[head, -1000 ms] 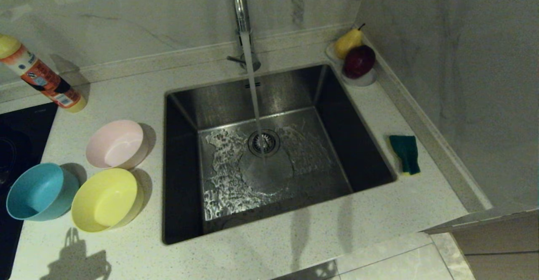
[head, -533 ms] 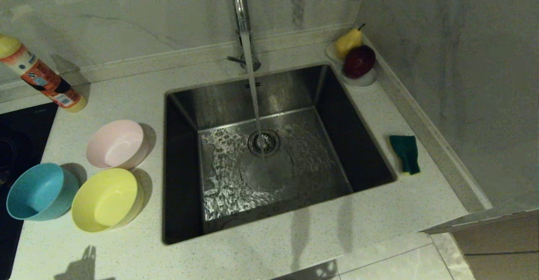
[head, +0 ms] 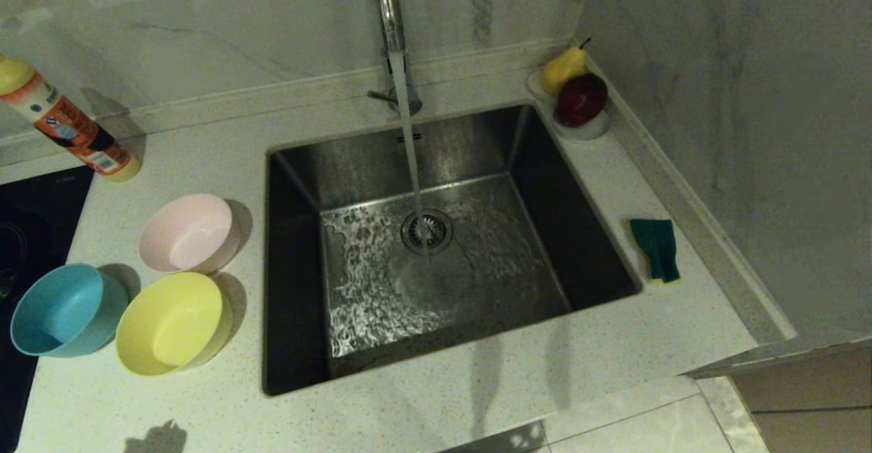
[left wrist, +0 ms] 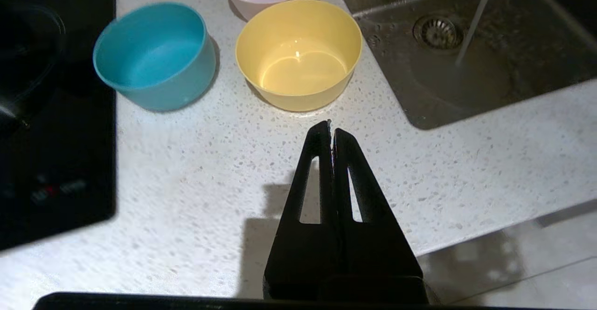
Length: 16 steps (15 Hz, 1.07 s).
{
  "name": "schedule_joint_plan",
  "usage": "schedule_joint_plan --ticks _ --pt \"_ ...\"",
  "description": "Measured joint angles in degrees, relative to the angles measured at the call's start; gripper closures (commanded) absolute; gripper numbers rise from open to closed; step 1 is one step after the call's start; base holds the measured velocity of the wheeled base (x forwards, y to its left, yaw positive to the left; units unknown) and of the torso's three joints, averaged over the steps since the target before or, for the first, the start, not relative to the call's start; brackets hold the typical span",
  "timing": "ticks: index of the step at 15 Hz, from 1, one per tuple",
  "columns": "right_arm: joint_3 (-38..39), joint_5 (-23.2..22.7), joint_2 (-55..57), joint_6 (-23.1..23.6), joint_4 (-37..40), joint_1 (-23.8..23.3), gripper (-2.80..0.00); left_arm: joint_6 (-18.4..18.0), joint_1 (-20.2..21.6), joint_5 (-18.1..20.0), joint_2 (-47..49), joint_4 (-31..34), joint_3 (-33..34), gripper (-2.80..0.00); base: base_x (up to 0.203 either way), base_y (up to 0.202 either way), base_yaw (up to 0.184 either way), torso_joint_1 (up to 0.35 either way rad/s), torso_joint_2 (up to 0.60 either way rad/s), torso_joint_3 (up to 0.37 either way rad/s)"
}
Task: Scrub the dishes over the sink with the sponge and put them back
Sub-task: Pick up a bowl and the sponge
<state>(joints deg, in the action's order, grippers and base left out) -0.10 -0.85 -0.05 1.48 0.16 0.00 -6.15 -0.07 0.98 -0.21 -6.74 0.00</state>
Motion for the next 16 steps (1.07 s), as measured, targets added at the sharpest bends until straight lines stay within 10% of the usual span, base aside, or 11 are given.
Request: schedule_joint_plan --ticks 3,16 --pt "0.00 0.00 0.00 -0.02 0.02 0.00 0.00 6.04 -0.04 -2.60 -0.01 -0.26 0.00 0.00 0.000 0.000 0.000 0.000 0.00 0.000" --pt "0.00 0.00 0.00 0.00 0.00 0.00 0.00 2.14 -0.02 -1.14 0.00 0.02 0.00 0.00 0.000 0.000 0.000 0.000 0.00 0.000"
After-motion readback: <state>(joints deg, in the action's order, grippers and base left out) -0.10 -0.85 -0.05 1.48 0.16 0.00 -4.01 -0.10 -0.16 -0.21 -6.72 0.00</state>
